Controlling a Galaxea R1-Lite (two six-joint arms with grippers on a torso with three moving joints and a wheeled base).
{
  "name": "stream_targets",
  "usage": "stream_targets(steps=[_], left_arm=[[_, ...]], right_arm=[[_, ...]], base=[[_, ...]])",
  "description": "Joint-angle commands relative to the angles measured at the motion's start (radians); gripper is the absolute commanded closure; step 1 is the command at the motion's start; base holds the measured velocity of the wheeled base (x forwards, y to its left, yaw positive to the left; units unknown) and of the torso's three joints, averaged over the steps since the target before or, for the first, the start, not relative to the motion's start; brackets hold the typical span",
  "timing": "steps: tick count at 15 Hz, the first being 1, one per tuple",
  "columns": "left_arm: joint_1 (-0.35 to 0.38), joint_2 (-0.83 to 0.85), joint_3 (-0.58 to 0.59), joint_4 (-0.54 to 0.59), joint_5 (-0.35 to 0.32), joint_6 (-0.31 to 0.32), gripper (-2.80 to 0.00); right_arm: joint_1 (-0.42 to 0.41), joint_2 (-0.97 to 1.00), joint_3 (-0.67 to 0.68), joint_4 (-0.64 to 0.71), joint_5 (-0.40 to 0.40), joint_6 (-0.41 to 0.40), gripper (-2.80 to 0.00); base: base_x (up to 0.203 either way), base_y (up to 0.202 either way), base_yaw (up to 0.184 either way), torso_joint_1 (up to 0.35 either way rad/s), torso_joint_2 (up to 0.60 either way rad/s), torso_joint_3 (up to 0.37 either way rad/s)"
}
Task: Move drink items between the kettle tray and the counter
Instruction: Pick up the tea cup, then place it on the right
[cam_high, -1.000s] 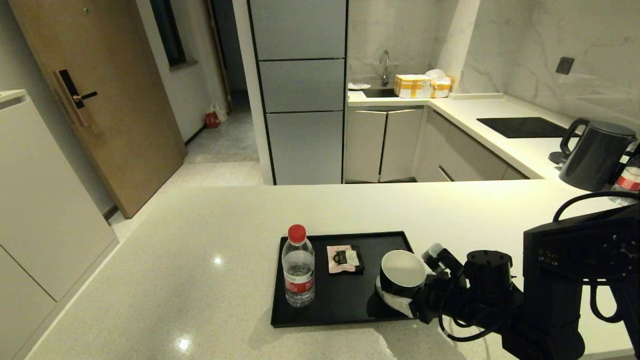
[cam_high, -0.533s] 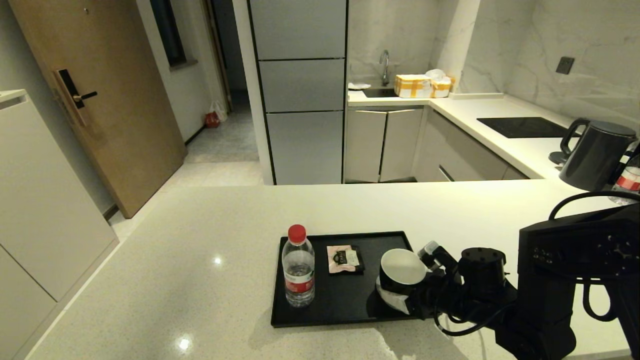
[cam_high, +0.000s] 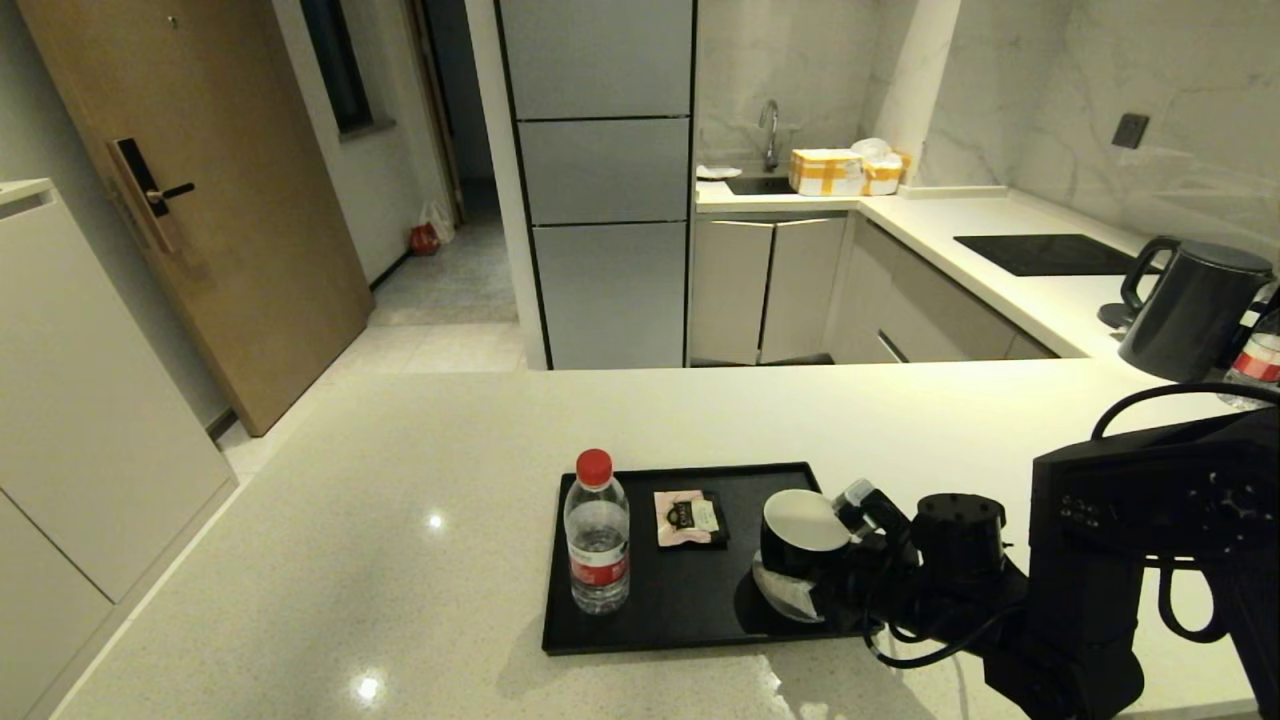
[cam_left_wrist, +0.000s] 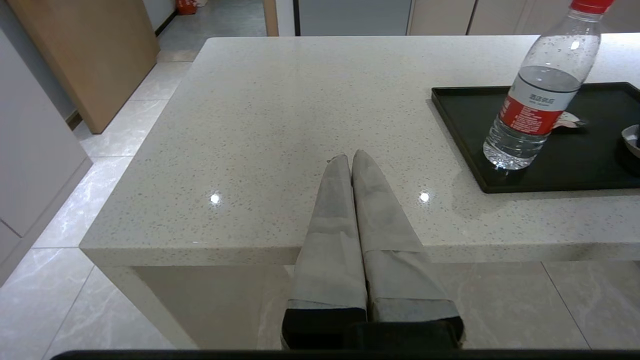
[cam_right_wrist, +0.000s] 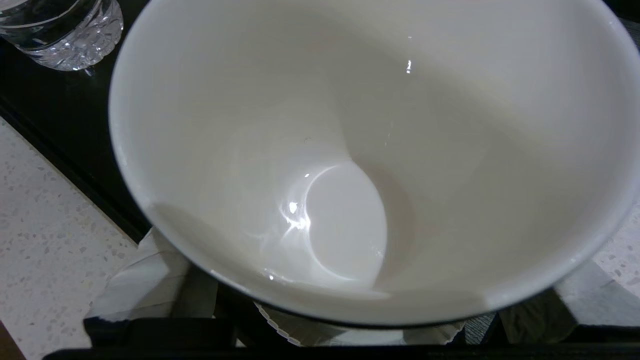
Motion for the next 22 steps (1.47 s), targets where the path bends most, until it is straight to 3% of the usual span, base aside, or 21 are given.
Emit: stream_targets(steps=[1,8,16,22], left_arm=[[0.000,0.000,0.000,0.000,0.000,0.000,0.00],[0.000,0.000,0.000,0.000,0.000,-0.002,0.00],[0.000,0.000,0.000,0.000,0.000,0.000,0.00],[0.000,0.000,0.000,0.000,0.000,0.000,0.00]], right_arm=[[0.004,0.002,0.002,-0.008,0.001,-0.001,0.00],[0.004,-0.072,0.027,-0.007,-0.012,-0.001,0.00],[-0.043,-0.179,0.037,0.055,-0.169,-0.004,0.00],[-0.300,-0.122,0.013,0.052,-0.197,0.004,0.00]], base=[[0.000,0.000,0.000,0.000,0.00,0.000],[0.000,0.000,0.000,0.000,0.00,0.000],[0.000,0.000,0.000,0.000,0.00,0.000],[0.000,0.000,0.000,0.000,0.00,0.000]])
